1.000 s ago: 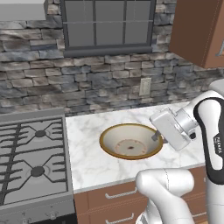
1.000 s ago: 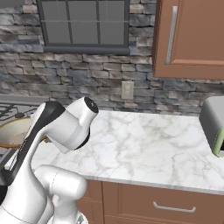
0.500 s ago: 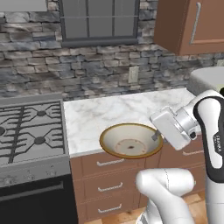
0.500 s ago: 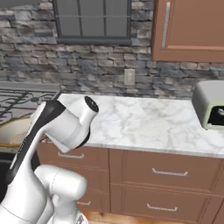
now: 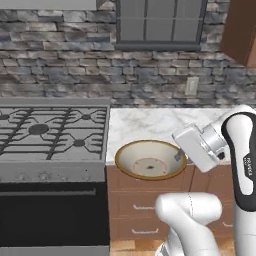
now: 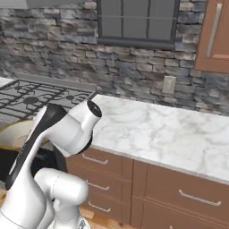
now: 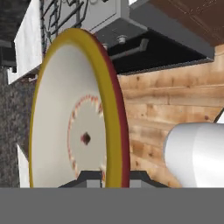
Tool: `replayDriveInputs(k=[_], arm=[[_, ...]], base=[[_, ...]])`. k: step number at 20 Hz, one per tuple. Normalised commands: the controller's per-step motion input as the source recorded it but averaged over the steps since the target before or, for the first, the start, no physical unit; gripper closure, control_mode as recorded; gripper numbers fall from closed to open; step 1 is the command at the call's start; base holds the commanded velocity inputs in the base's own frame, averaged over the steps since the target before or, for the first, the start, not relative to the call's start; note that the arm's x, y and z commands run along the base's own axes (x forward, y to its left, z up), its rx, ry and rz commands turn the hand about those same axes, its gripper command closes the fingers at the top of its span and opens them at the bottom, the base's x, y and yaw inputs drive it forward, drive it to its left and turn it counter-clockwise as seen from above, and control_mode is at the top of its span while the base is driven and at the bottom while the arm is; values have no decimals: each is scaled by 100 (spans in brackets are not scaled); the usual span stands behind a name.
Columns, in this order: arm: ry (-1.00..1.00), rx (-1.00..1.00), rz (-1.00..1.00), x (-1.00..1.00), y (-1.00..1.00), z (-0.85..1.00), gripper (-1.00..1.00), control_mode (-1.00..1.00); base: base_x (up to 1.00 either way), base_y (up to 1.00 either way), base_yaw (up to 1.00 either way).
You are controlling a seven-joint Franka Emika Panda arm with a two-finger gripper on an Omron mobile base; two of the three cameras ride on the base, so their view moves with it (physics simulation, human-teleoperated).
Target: Pick the cup and bowl from the counter and place them on the counter next to the sink.
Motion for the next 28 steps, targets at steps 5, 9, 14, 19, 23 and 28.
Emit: replayDriveInputs(k=[5, 9, 14, 19, 23, 28], arm=[[0, 0, 0, 0, 0, 0, 100, 100], [0, 0, 0, 0, 0, 0, 100, 100], [0, 0, 0, 0, 0, 0, 100, 100], [0, 0, 0, 0, 0, 0, 100, 100], [0, 0, 0, 0, 0, 0, 100, 100], [0, 0, 0, 0, 0, 0, 100, 100]], base=[[-2, 0, 99], [0, 0, 100], [0, 0, 100], [0, -5, 100], [39, -51, 69], [93, -64, 23]])
